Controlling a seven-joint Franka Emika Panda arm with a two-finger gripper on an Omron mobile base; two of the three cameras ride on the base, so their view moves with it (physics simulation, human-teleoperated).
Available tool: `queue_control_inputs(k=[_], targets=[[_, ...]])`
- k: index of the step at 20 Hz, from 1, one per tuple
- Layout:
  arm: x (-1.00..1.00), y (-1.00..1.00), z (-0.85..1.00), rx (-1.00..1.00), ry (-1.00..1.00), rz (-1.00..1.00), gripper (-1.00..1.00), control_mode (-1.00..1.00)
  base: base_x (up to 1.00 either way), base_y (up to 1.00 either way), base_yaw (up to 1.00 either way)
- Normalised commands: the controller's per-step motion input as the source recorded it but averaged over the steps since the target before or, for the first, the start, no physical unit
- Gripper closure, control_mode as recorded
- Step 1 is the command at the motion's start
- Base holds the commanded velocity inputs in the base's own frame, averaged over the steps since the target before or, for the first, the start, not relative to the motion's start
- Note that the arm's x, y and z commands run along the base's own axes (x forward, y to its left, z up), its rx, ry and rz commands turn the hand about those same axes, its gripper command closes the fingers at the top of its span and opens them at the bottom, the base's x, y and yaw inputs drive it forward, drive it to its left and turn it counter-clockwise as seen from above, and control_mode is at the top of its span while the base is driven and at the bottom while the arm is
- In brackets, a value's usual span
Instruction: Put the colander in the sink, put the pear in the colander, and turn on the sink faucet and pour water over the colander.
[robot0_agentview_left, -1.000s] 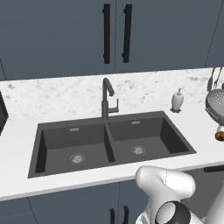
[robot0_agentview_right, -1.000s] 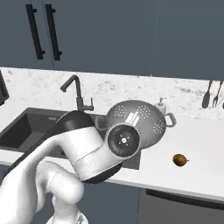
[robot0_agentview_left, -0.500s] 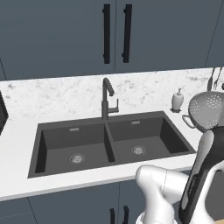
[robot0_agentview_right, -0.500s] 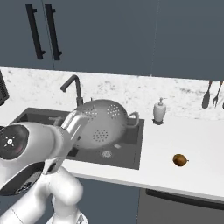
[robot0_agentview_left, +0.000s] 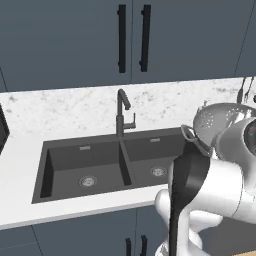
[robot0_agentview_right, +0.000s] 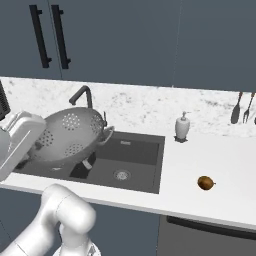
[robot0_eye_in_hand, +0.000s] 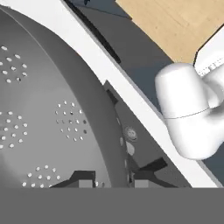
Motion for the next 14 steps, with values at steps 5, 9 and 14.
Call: queue_control_inputs(k=[5, 9, 14], targets=[[-0.02, 1.0, 0.21, 0.01, 0.0, -0.22, 1.0, -1.0, 0.0, 0.0, 0.0], [0.0, 1.0, 0.01, 0.0, 0.0, -0.17, 1.0, -1.0, 0.0, 0.0, 0.0], [0.06, 0.56, -0.42, 0.16, -0.15, -0.01, 1.0, -1.0, 0.0, 0.0, 0.0]])
